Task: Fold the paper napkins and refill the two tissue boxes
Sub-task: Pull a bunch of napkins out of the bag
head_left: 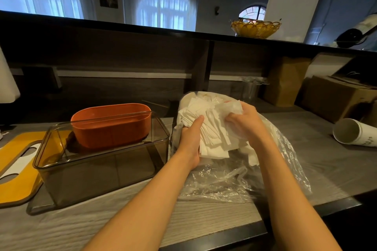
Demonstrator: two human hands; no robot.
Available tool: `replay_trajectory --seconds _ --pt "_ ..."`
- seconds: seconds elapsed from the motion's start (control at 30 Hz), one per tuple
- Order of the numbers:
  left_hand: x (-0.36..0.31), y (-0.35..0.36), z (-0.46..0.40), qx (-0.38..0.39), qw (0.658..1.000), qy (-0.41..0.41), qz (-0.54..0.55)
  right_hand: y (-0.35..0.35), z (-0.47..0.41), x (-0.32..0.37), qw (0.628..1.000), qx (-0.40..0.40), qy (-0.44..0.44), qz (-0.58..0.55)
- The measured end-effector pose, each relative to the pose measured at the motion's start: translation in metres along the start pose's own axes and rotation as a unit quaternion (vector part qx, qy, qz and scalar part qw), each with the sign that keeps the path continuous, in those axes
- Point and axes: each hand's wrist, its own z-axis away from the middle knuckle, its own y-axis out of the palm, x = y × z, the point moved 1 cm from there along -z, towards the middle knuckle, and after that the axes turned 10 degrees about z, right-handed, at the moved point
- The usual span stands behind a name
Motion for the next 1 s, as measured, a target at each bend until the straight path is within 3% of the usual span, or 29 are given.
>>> replay_trajectory --seconds 0.33,0.5,0.63,0.73,0.83,1.0 --pt "0.000 -0.001 0.000 0.020 0.999 0.028 -0.020 0.000 0.004 0.003 0.999 0.023 -0.027 -0.017" --pt "0.000 -0.002 -0.001 0.015 1.000 0.016 -0.022 -0.008 0.001 -0.001 0.990 -0.076 0.050 -0.110" --pt "0.000 -0.002 -0.001 0.020 0.999 0.014 -0.026 -0.015 0.002 0.003 0.984 -0.067 -0.010 -0.164" --pt "0.001 -0.002 -0.003 0.010 0.999 0.021 -0.031 -0.005 0.004 0.004 0.995 0.002 -0.036 -0.091" --pt "0.001 -0.003 -0.004 0.008 0.999 0.024 -0.026 0.006 0.004 0.000 0.998 0.041 0.002 -0.043" --pt "0.002 -0.003 -0.003 0.010 1.000 0.027 0.003 0.009 -0.002 -0.007 0.998 0.028 0.057 0.019"
